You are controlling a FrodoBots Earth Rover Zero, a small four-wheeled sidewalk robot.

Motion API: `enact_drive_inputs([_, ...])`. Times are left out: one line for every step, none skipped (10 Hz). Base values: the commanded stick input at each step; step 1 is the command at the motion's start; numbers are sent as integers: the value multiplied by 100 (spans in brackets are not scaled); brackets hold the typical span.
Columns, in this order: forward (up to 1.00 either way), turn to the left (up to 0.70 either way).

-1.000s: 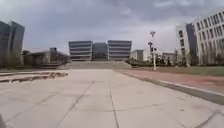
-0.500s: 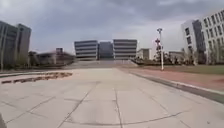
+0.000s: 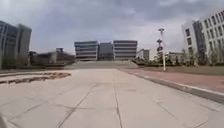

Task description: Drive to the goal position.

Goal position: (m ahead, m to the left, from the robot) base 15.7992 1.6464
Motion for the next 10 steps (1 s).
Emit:
enact_drive_inputs([70, 0])
enact_drive_inputs([70, 0])
enact_drive_inputs([70, 0])
enact_drive_inputs([70, 0])
enact_drive_inputs([70, 0])
enact_drive_inputs([70, 0])
enact_drive_inputs([70, 0])
enact_drive_inputs([70, 0])
enact_drive_inputs([70, 0])
enact_drive_inputs([70, 0])
